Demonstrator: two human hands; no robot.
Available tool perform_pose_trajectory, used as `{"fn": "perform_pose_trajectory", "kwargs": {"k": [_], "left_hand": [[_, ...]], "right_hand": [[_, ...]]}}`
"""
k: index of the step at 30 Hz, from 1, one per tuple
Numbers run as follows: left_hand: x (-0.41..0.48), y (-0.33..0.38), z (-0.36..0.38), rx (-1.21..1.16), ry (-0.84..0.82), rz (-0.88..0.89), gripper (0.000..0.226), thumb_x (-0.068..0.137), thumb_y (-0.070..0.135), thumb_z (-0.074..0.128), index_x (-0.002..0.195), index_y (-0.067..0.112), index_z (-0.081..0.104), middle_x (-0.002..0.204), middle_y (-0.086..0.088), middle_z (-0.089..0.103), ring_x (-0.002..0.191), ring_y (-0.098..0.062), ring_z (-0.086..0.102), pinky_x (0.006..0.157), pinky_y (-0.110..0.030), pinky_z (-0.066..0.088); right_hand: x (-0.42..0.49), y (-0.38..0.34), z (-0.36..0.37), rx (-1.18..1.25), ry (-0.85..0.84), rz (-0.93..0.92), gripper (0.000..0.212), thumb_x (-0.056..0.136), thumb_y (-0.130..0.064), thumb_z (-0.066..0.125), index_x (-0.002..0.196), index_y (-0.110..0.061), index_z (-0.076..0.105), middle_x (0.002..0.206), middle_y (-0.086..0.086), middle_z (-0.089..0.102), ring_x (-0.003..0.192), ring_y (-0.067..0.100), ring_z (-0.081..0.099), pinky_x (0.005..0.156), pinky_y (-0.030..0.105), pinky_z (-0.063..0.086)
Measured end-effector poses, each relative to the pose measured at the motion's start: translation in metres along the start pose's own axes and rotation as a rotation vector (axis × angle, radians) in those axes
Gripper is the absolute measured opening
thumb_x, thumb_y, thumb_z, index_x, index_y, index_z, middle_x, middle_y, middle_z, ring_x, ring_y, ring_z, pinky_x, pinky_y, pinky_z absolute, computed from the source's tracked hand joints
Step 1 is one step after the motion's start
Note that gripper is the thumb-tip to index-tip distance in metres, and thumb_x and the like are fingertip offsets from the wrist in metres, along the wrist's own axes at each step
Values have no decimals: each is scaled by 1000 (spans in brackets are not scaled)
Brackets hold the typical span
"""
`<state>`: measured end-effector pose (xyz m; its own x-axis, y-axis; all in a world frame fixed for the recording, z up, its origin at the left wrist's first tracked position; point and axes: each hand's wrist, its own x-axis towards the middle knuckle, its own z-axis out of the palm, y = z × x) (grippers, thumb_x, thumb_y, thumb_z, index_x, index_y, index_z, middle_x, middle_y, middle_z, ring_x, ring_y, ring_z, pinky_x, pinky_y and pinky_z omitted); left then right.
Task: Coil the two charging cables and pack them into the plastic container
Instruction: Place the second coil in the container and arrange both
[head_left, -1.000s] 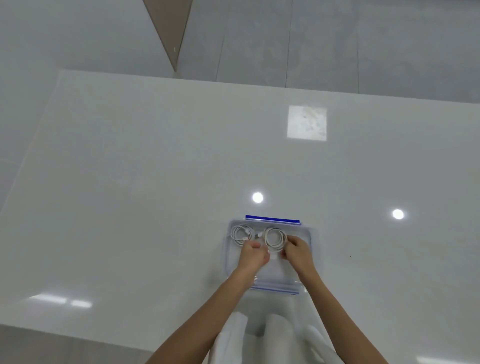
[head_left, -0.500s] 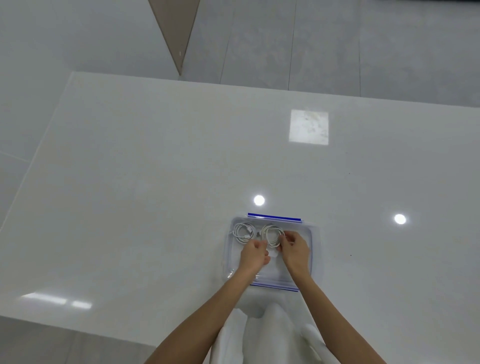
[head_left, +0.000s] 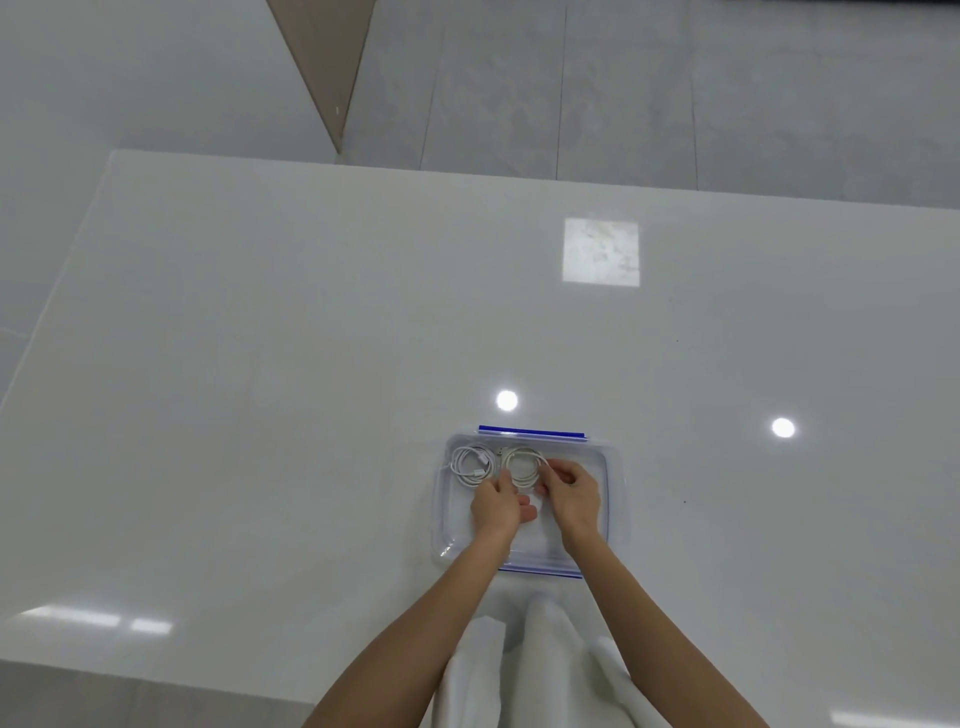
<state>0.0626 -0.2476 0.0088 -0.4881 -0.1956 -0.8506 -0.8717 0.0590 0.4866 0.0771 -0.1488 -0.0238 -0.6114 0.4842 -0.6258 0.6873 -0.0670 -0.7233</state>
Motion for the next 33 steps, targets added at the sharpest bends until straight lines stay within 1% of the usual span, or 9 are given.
{"fn": "perform_pose_trajectory", "kwargs": {"k": [2,6,8,12,16,21,27,29,33], "left_hand": [[-1,-4,-1,-32,-2,-22,37,102,37,44,108,3,57,92,-15,71,68,-25,73,75,-35,61],[-4,-9,-6,-59,-22,-34,34,101,37,47,110,5,52,96,-18,71,72,-27,74,66,-30,61],[-5,-10,-7,-48,-40,-30,32,101,35,48,108,4,51,96,-19,70,74,-28,74,64,-28,60],[-6,-10,-7,2,-58,-22,25,101,28,47,106,5,52,97,-18,70,78,-28,74,70,-30,61],[-5,-5,-7,99,-48,-37,14,101,17,41,108,8,50,100,-17,70,76,-27,73,77,-33,61],[-11,-1,-11,183,-45,20,22,96,17,37,109,5,51,87,-17,65,65,-26,61,53,-27,52],[-9,-6,-11,250,-83,112,26,101,32,44,102,8,54,80,-13,64,58,-19,57,49,-26,49],[-7,-6,-13,275,-90,126,26,101,32,45,103,7,54,80,-13,65,57,-18,57,47,-25,48],[-7,-1,-17,307,-104,138,23,102,28,43,102,9,54,79,-11,61,56,-15,54,43,-20,44]], "right_hand": [[0,2,0,17,-2,0,14,91,-19,67,103,-12,70,93,6,74,80,16,71,71,22,58],[2,5,-3,23,-46,20,26,92,-23,67,115,-12,65,98,6,72,83,18,71,80,31,60],[1,4,-5,9,-54,7,26,93,-23,65,117,-14,63,97,6,70,82,18,71,78,28,59],[0,2,-10,-51,-46,-57,25,96,-16,56,120,-12,62,93,6,70,82,21,69,81,33,59],[0,1,-17,-86,-18,-62,27,100,-13,48,123,-11,62,98,9,70,87,24,68,84,36,59],[-1,0,-19,-135,-61,-100,28,97,-21,56,123,-12,61,97,2,67,84,14,65,81,36,60],[-6,2,-9,-132,-74,-51,26,92,-14,65,118,-12,60,87,4,68,74,13,67,74,24,57],[-7,2,-4,-88,-63,-26,27,91,-13,66,117,-11,59,91,7,70,75,15,69,76,28,59],[-10,2,-3,-36,-77,-14,25,93,-15,64,117,-13,56,91,6,70,77,16,71,67,19,56]]}}
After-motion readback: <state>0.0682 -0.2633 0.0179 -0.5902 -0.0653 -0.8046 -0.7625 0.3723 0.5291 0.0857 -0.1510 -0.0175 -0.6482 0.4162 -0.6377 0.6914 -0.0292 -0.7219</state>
